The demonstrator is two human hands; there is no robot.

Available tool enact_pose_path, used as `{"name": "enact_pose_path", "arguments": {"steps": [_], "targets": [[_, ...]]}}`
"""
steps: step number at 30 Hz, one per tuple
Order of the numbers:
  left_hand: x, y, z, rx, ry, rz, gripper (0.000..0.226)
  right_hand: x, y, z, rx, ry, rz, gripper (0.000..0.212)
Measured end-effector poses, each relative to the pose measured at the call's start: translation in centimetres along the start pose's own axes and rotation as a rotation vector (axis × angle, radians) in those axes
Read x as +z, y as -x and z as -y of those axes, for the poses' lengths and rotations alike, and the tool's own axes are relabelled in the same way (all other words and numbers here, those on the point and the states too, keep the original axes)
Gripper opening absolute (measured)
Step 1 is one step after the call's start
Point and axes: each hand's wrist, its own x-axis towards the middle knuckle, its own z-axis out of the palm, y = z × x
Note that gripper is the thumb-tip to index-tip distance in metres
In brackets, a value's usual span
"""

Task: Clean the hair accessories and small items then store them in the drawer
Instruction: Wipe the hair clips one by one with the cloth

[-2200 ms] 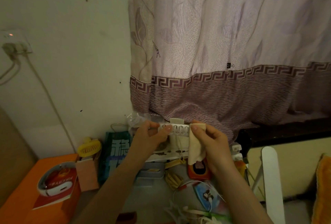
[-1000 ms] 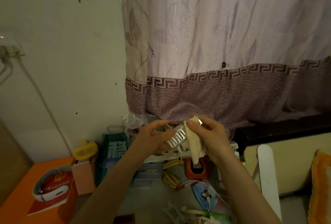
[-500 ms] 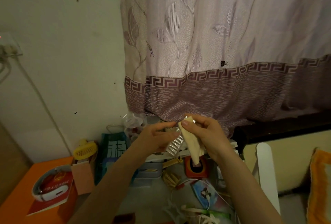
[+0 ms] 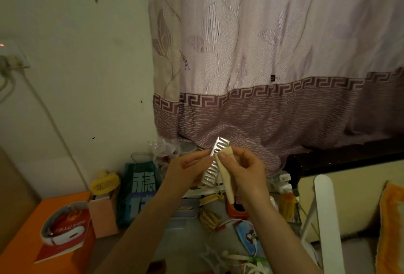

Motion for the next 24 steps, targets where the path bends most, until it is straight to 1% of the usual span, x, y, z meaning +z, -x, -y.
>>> {"name": "enact_pose_path", "arguments": {"steps": [3, 6, 11, 17, 21, 24], "targets": [[0.1, 0.0, -0.1, 0.024, 0.038, -0.031, 0.031, 0.4, 0.6, -0.3, 0.02, 0.037, 0.052, 0.029], [0.0, 0.1, -0.2, 0.049, 0.096, -0.043, 0.031, 0.7, 1.1, -0.6, 0.032, 0.008, 0.087, 0.018], [0.0, 0.2, -0.1, 0.064, 0.125, -0.1, 0.032, 1.0, 2.1, -0.7, 0.068, -0.04, 0.156, 0.011], [0.0, 0.3, 0.2, 0.085, 0.127, -0.084, 0.032, 1.1, 2.3, -0.4, 0.11, -0.119, 0.216, 0.012], [0.3, 0.4, 0.4, 0.118, 0.124, -0.08, 0.027, 1.3, 2.3, -0.5, 0.107, -0.13, 0.215, 0.014], [0.3, 0.4, 0.4, 0.145, 0.063, -0.093, 0.028, 1.3, 2.3, -0.8, 0.099, -0.129, 0.199, 0.015]]}}
